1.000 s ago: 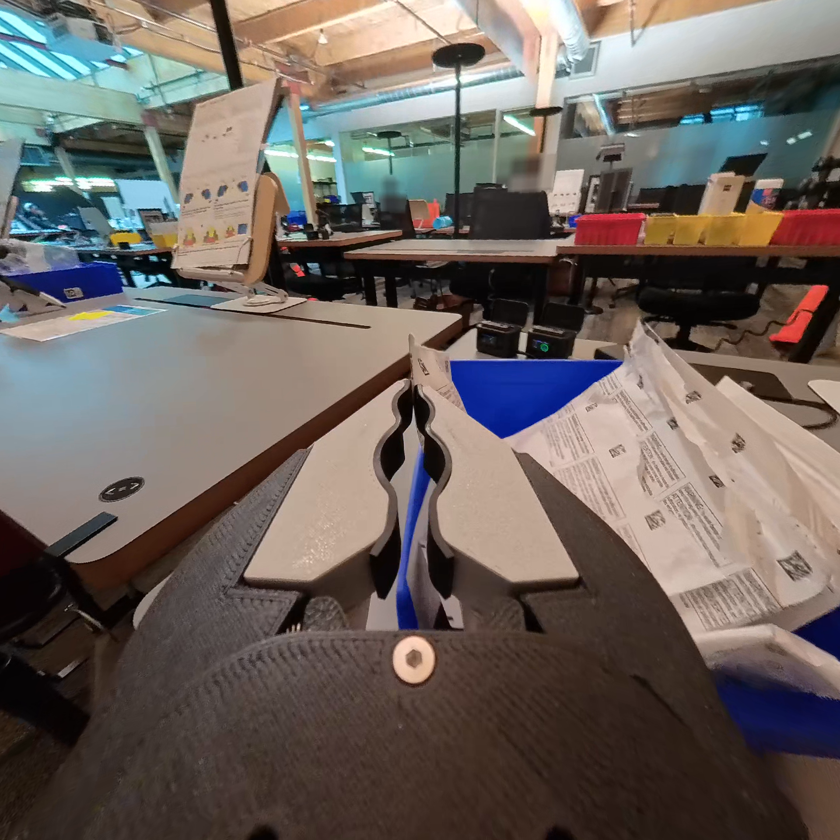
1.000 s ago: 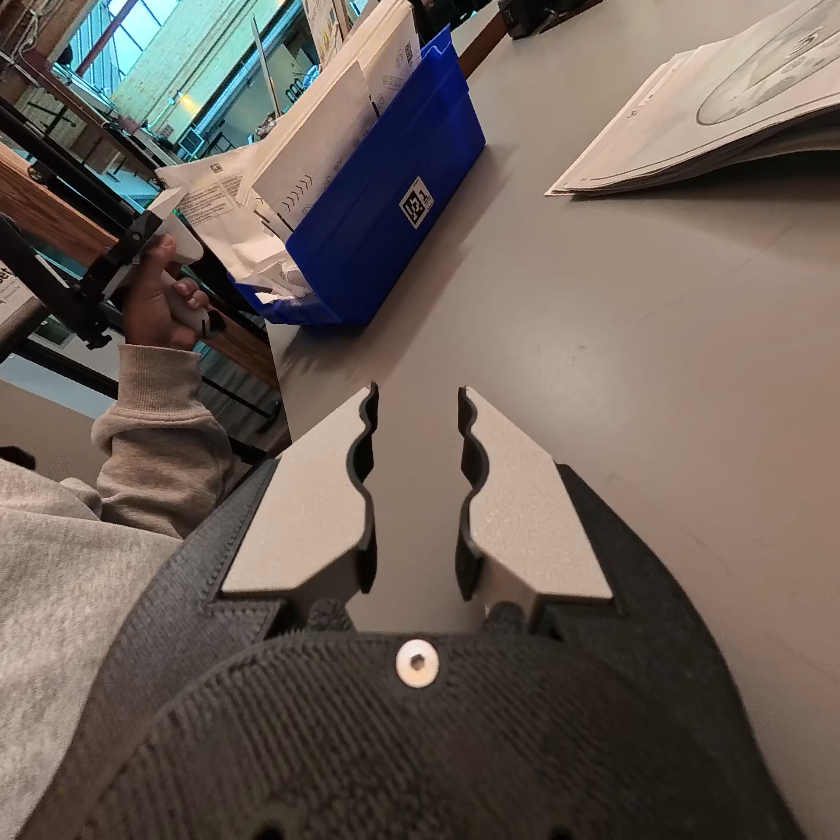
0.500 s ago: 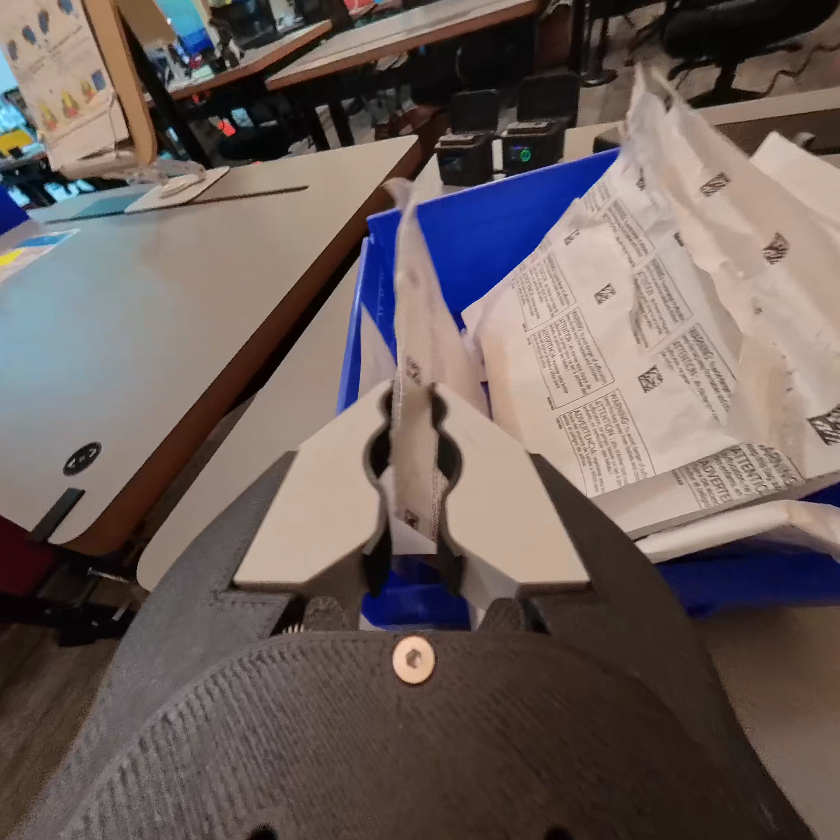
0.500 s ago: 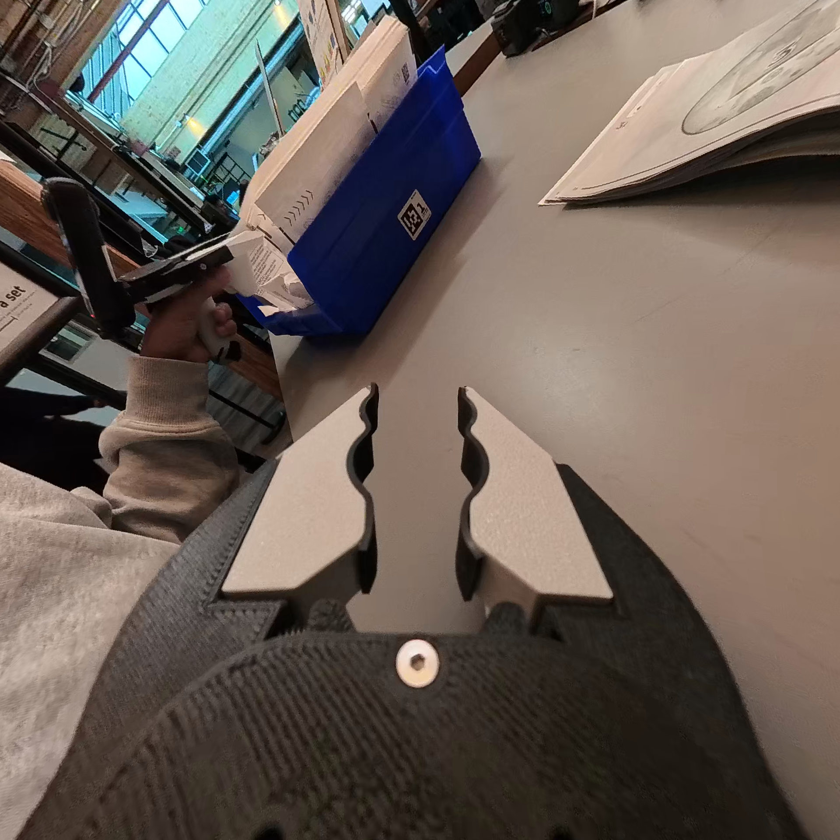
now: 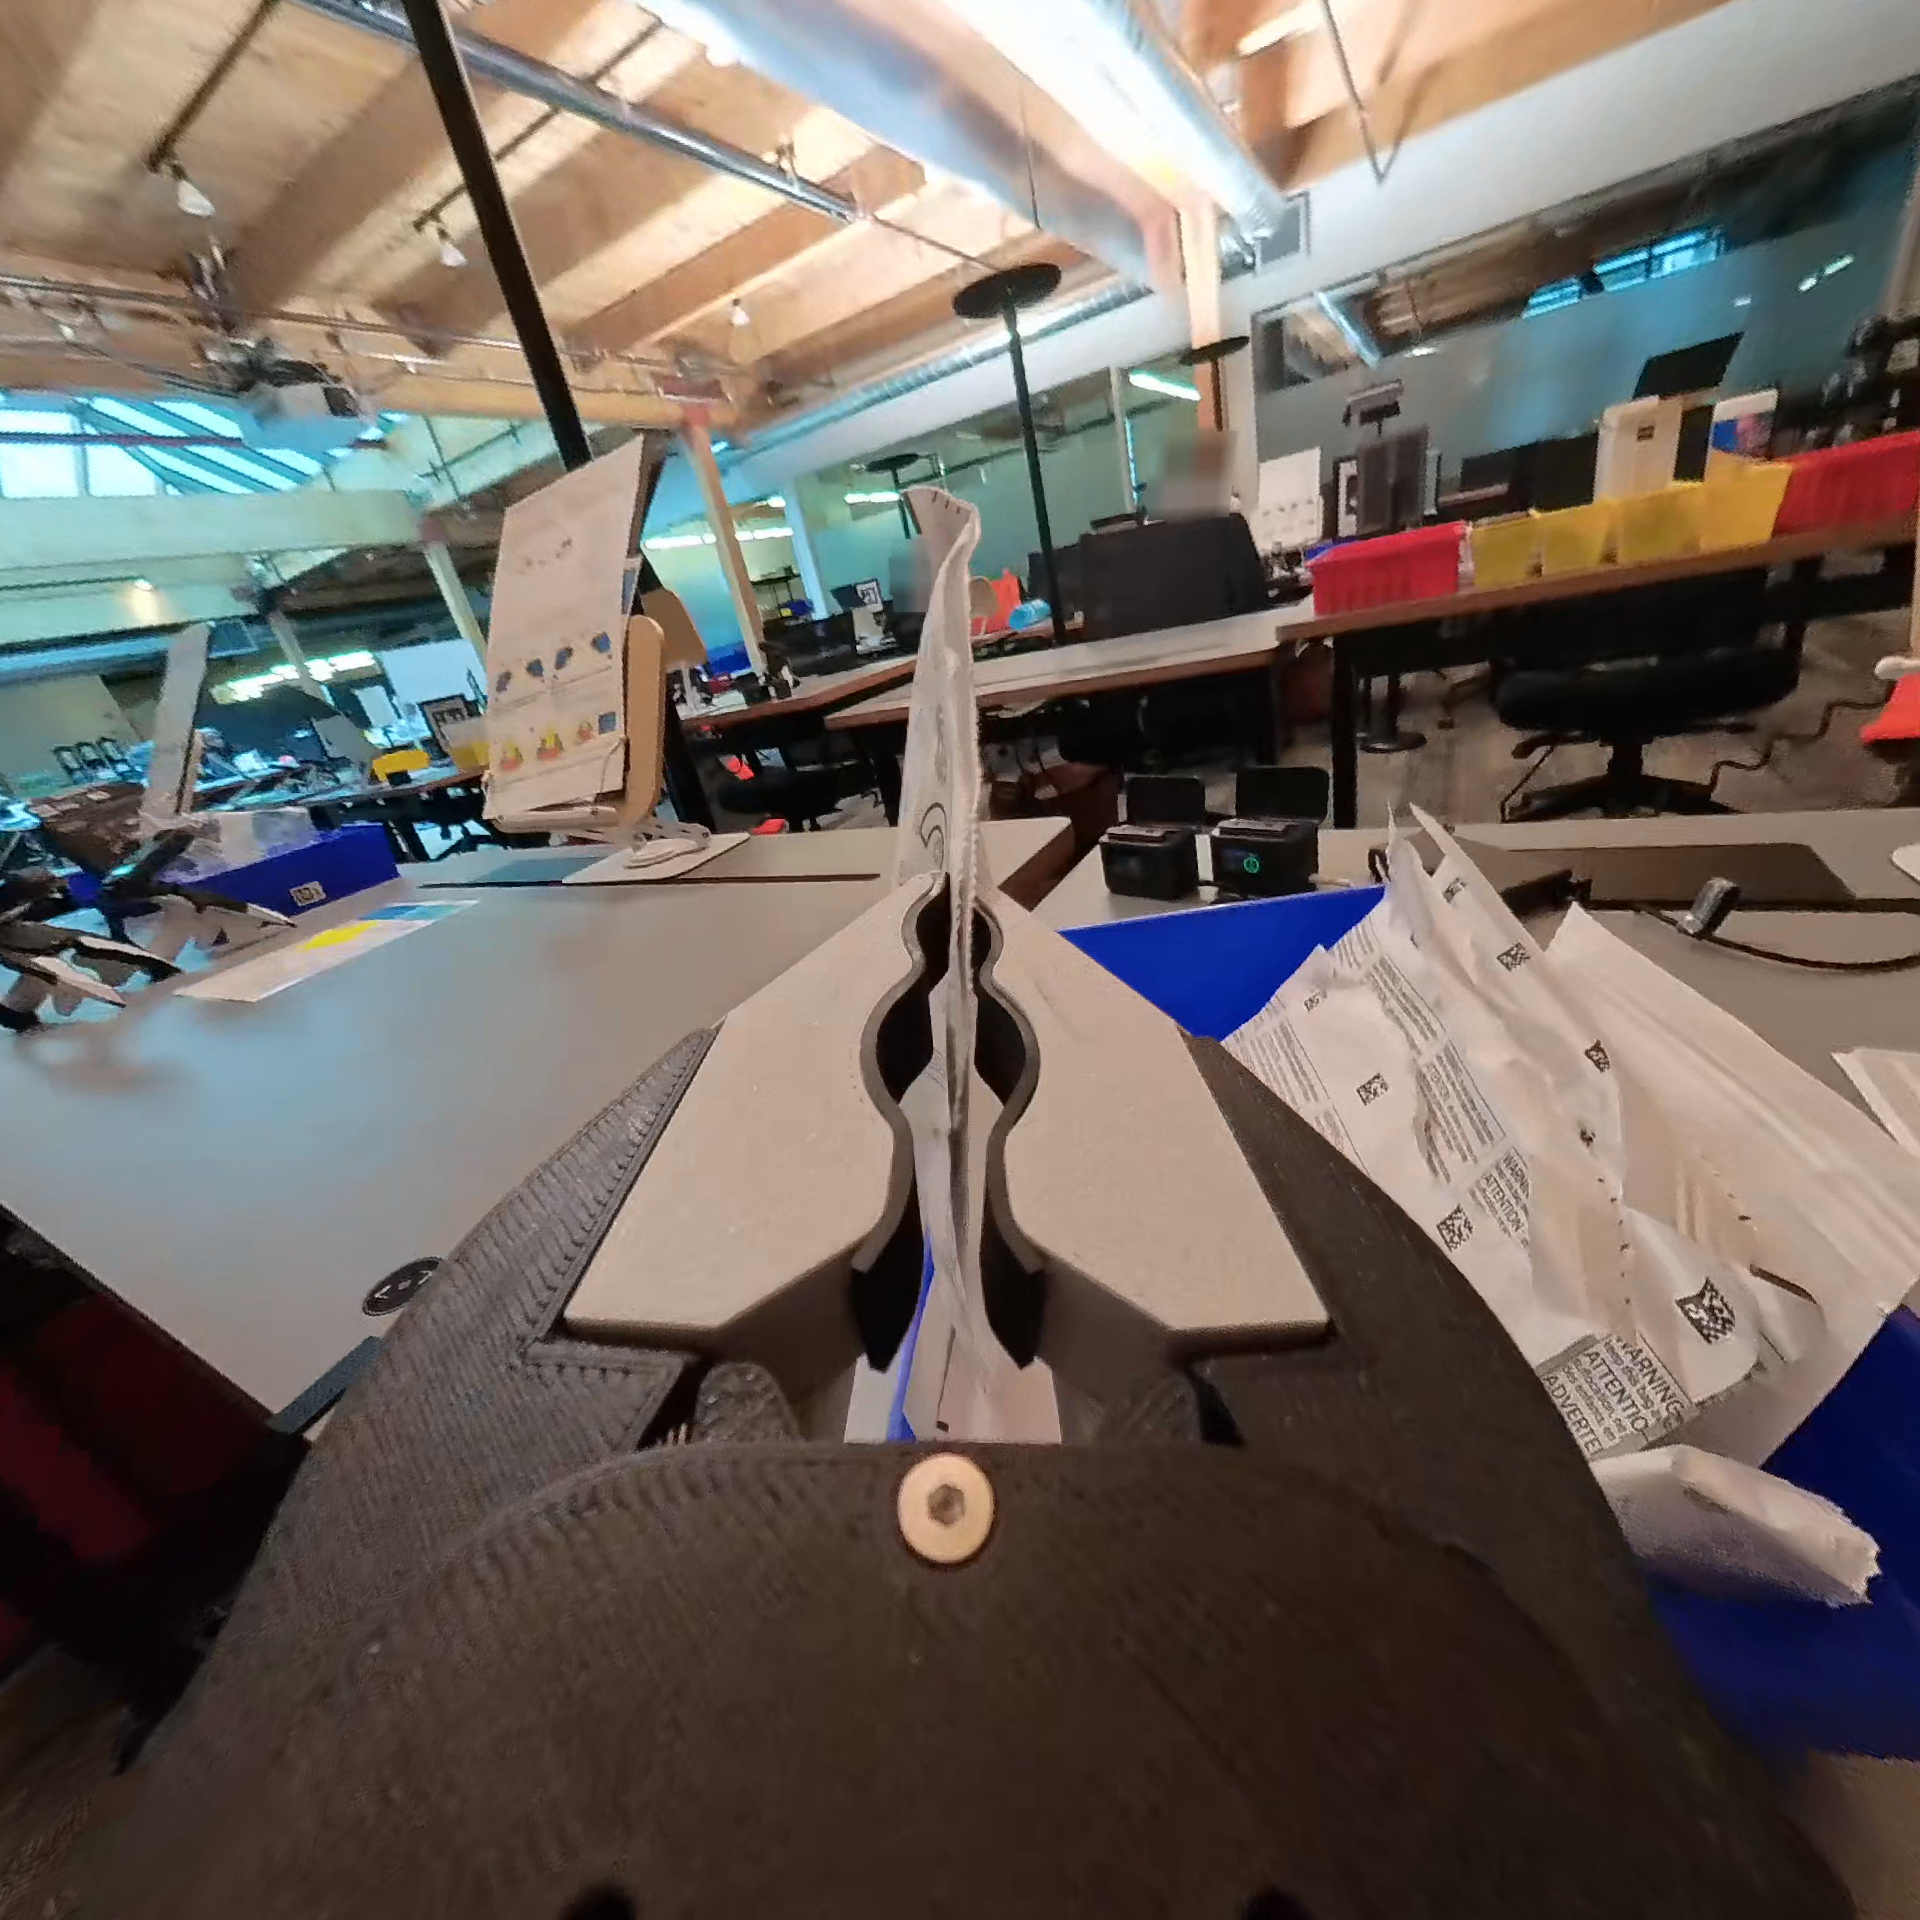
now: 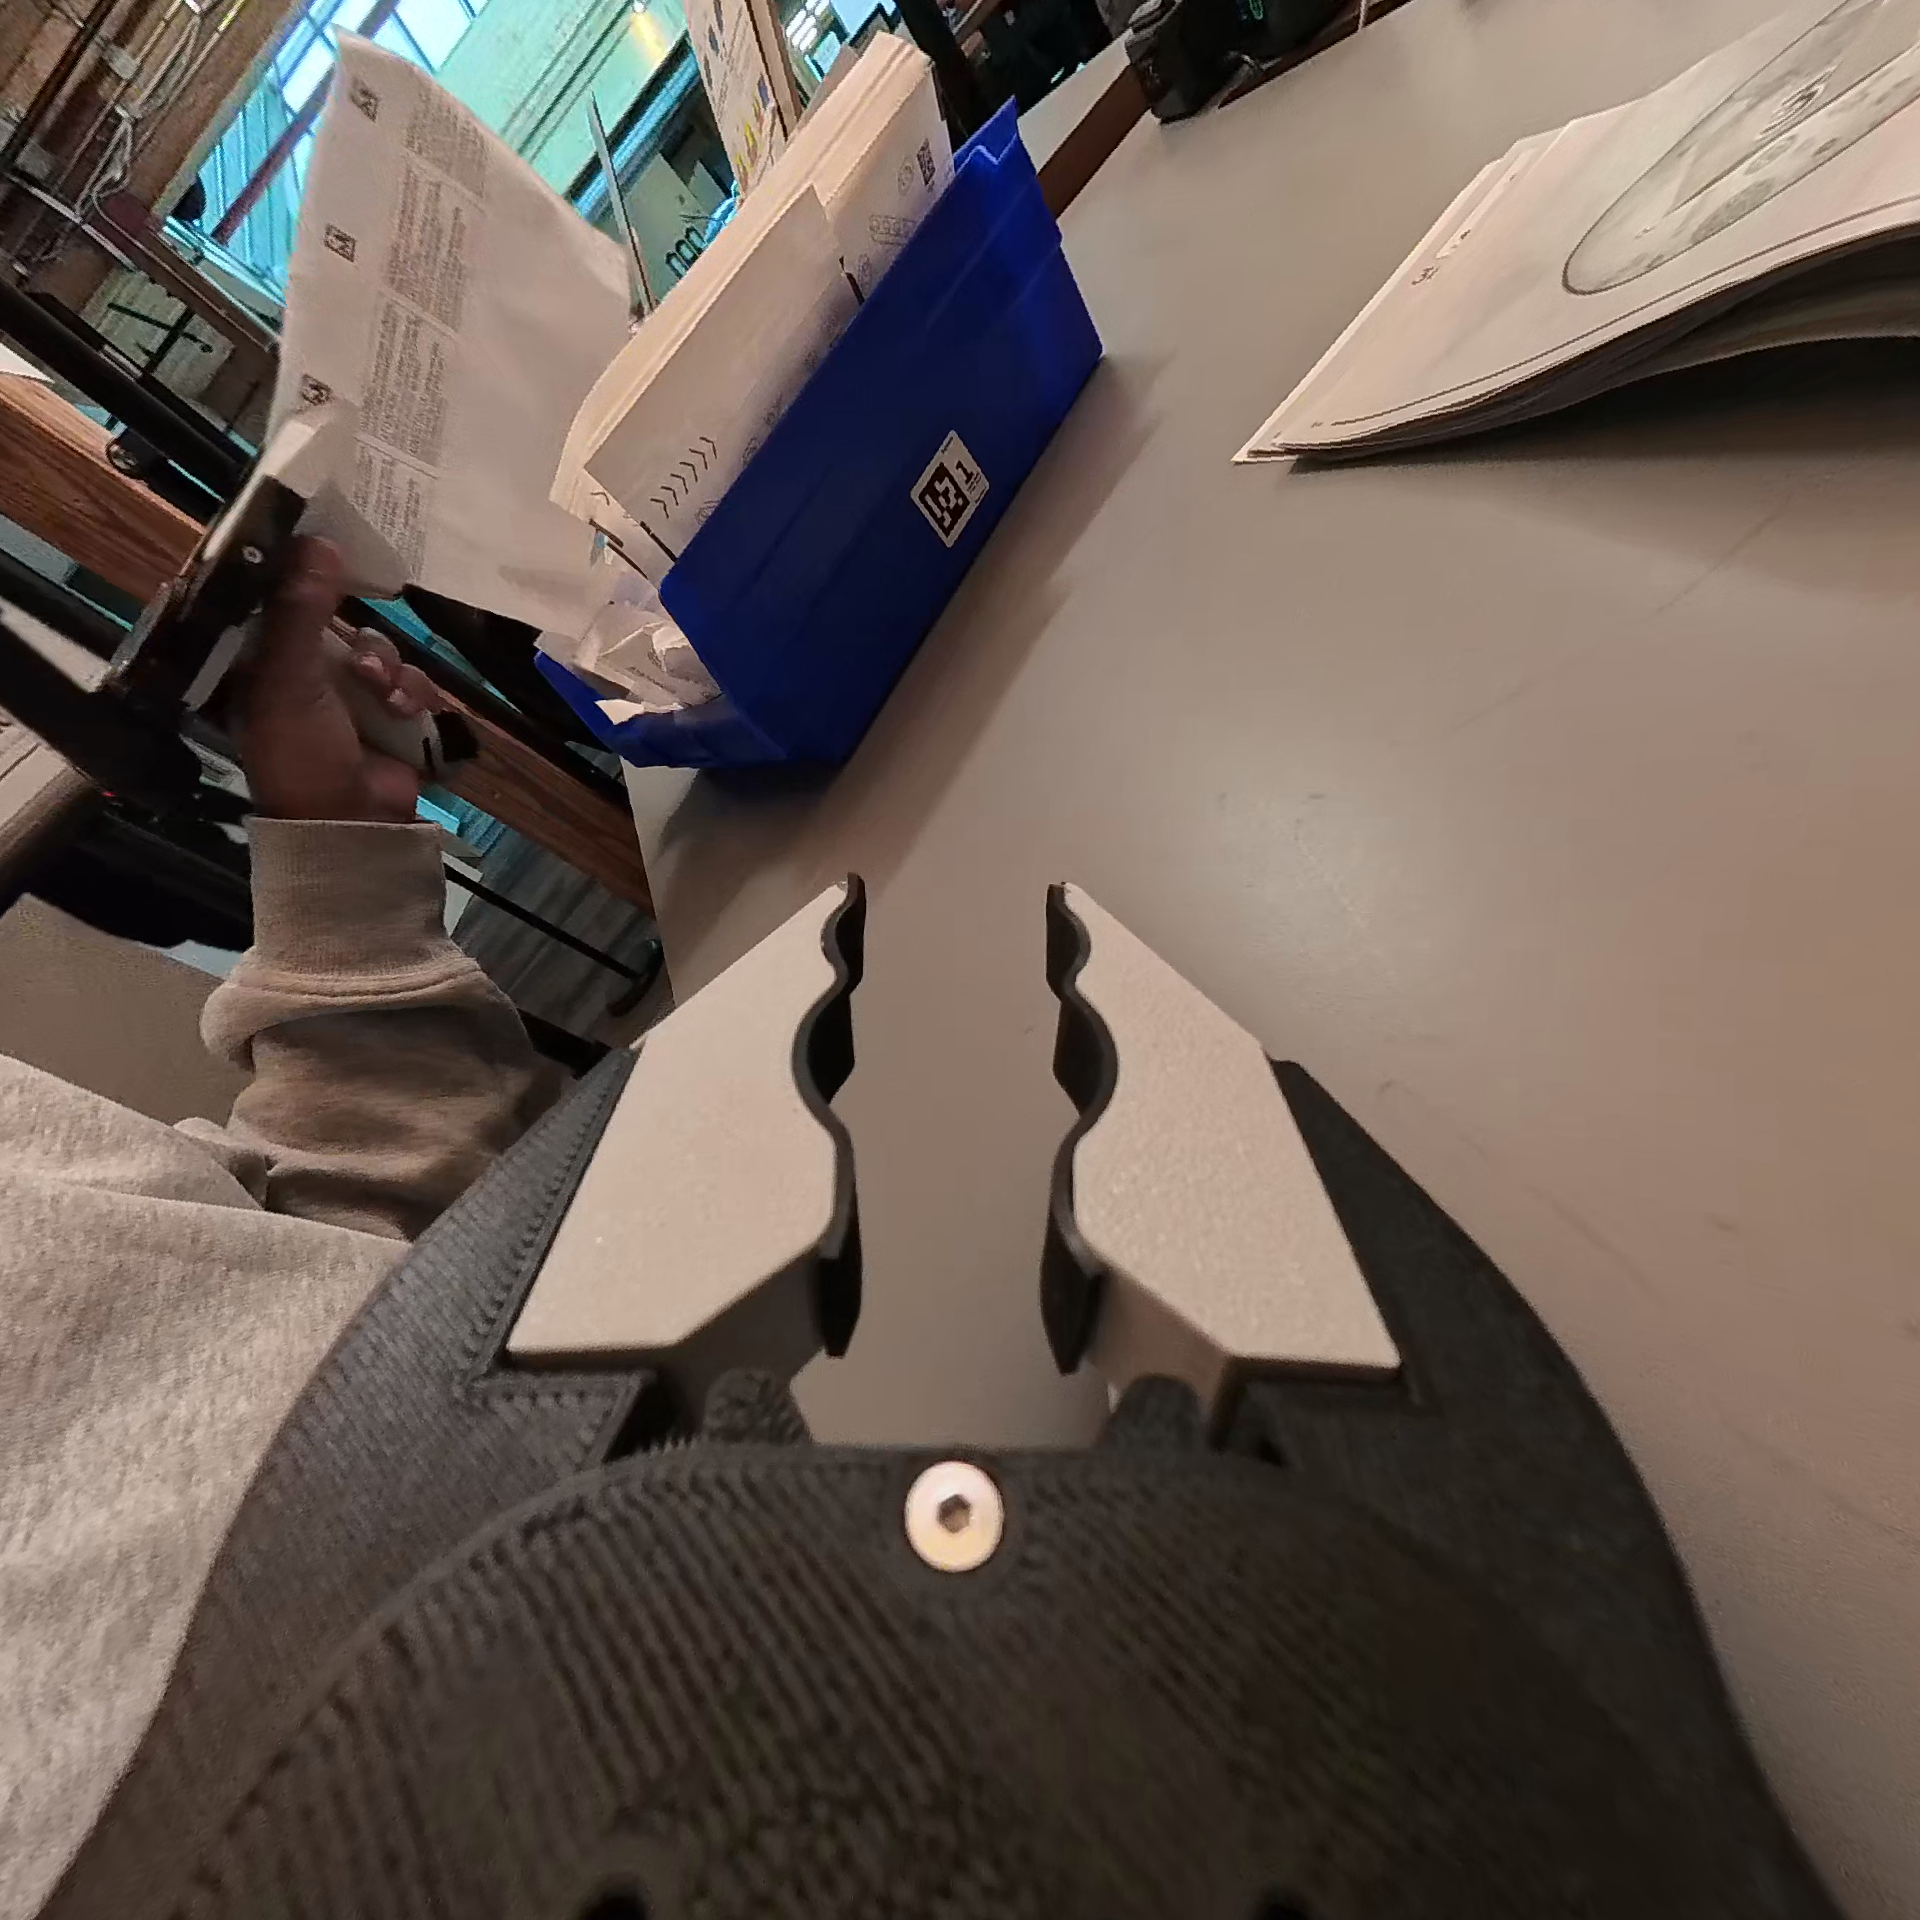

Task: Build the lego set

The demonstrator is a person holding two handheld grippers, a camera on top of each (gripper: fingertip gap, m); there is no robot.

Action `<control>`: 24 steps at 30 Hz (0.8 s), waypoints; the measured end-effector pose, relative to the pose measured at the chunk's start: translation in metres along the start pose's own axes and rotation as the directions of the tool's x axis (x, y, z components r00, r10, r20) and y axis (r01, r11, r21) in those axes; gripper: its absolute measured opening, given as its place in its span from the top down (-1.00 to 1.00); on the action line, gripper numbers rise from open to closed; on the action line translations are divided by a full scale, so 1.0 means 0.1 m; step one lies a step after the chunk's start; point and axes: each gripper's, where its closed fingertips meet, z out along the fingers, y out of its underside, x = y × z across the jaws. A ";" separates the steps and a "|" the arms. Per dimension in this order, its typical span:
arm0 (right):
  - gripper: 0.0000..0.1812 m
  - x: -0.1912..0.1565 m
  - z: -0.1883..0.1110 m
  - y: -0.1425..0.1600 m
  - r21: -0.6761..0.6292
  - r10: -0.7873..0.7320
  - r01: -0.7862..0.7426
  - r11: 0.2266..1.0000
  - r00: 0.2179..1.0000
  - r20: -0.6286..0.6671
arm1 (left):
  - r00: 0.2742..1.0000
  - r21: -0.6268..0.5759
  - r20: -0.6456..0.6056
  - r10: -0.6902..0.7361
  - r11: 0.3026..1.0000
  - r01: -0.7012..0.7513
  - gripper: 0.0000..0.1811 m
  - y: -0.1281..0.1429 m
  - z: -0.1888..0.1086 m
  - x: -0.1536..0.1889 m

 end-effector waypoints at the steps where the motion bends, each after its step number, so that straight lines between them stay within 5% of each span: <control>1: 0.63 0.00 0.00 0.00 0.001 0.000 0.000 1.000 1.000 0.000 | 1.000 0.000 0.000 0.001 1.000 -0.001 1.00 0.00 0.00 0.00; 10: 0.63 0.00 -0.01 -0.01 0.010 0.000 0.000 1.000 1.000 0.001 | 0.998 -0.018 -0.048 -0.042 0.999 0.041 1.00 0.05 0.02 0.09; 16: 0.63 0.00 0.00 0.00 0.004 0.000 0.000 1.000 1.000 0.001 | 0.970 -0.033 -0.127 -0.207 0.978 0.205 1.00 0.16 0.09 0.30; 24: 0.63 0.01 -0.03 -0.03 0.024 0.012 -0.012 1.000 1.000 0.002 | 0.992 -0.082 -0.061 -0.115 0.991 0.109 1.00 0.50 0.23 0.47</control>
